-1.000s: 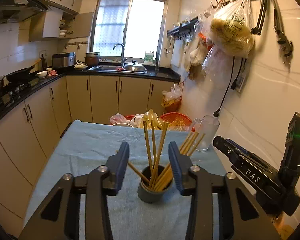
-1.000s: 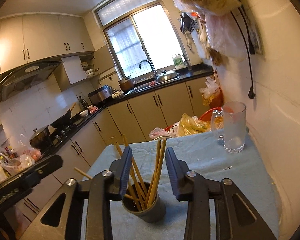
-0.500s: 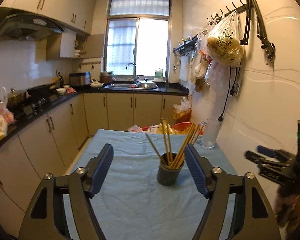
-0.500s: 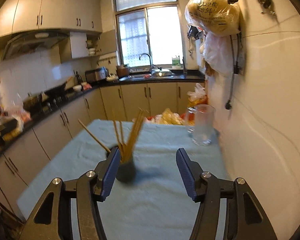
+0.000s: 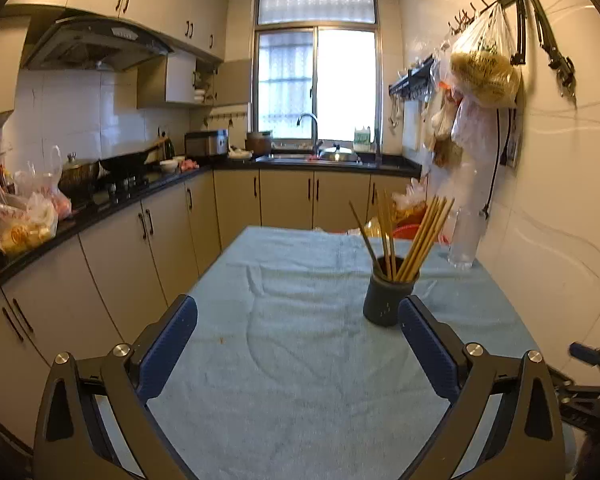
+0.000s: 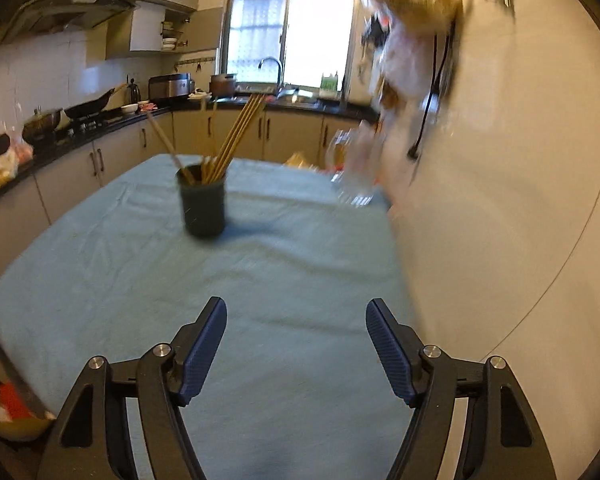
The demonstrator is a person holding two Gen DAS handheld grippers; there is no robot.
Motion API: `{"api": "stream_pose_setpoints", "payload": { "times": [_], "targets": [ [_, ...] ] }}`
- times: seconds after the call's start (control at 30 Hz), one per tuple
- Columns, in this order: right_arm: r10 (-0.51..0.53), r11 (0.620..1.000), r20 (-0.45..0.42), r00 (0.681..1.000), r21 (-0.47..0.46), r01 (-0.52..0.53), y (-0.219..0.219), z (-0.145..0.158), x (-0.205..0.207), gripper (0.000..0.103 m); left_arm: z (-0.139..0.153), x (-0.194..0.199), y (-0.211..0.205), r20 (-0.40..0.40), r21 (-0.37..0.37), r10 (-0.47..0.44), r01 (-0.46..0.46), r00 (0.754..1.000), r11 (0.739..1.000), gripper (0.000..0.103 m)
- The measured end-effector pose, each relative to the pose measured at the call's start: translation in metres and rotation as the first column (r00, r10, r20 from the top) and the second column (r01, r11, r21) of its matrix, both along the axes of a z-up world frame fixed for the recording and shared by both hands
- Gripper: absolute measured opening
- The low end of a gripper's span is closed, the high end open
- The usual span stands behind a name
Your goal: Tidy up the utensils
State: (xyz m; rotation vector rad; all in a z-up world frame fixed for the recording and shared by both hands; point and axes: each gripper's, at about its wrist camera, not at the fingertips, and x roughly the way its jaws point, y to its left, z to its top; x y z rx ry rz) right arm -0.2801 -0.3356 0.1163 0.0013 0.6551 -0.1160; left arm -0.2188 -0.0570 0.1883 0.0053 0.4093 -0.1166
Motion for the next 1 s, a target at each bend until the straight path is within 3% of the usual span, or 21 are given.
{"api": "stream_pose_setpoints", "payload": {
  "times": [0.2,0.33,0.57,0.73,1.0],
  "targets": [
    [-0.02,0.991,0.021,1.0,0.135,0.017,0.023,-0.013,0.01,0.077,-0.024,0.0,-0.001,-0.027,0.015,0.022,-0.022,0.999,1.0,0.1],
    [-0.069,0.973,0.029,0.997,0.223,0.061,0.029,-0.019,0.015,0.077,-0.042,0.006,-0.004,-0.086,0.022,0.02,-0.018,0.996,1.0,0.1],
    [-0.114,0.971,-0.023,0.993,0.209,0.116,0.031,-0.035,0.025,0.077,-0.073,0.024,-0.01,-0.201,0.023,-0.007,0.012,0.98,1.0,0.1],
    [-0.132,0.963,-0.068,0.989,0.227,0.144,0.031,-0.046,0.035,0.077,-0.094,0.037,-0.01,-0.298,0.007,-0.031,0.035,0.954,0.999,0.1],
    [-0.126,0.967,-0.102,0.987,0.211,0.146,0.041,-0.054,0.043,0.077,-0.11,0.049,-0.004,-0.361,0.0,-0.039,0.042,0.932,0.999,0.1]
  ]
}}
